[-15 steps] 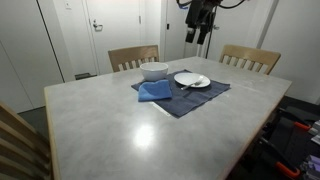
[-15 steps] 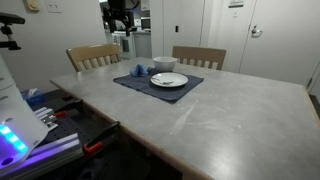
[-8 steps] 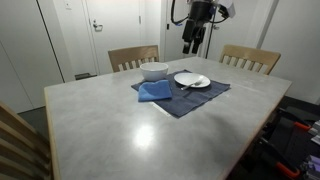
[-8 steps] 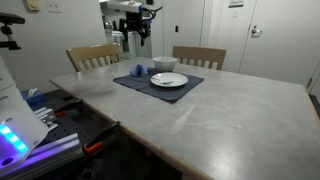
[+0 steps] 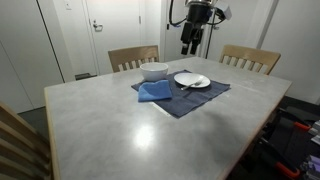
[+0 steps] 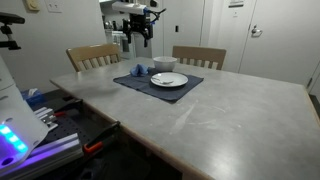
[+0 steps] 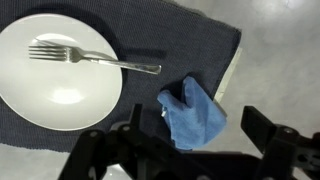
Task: Take the fork from the white plate and put it on the table
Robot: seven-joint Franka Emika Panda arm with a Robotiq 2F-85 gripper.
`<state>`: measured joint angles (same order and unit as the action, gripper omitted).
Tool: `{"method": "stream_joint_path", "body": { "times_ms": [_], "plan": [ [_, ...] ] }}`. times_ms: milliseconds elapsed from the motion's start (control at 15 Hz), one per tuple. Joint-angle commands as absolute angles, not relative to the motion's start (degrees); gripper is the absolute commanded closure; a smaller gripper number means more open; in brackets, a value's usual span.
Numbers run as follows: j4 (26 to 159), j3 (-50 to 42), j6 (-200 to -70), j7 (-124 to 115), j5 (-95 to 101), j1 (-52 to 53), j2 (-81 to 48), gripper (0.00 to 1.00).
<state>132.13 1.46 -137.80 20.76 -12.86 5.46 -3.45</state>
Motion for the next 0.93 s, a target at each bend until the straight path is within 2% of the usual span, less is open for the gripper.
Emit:
{"method": "stream_joint_path", "body": {
  "times_ms": [0,467,867],
  "plan": [
    [131.6,2.5,-136.6,16.6,-9.3,4.7,-4.4,0.00],
    [127.8,0.4,-134.0,-9.0,-2.4,4.1,-10.9,0.00],
    [127.0,0.0,-135.6,-13.5,-13.6,1.2,-18.9,0.00]
  ]
}}
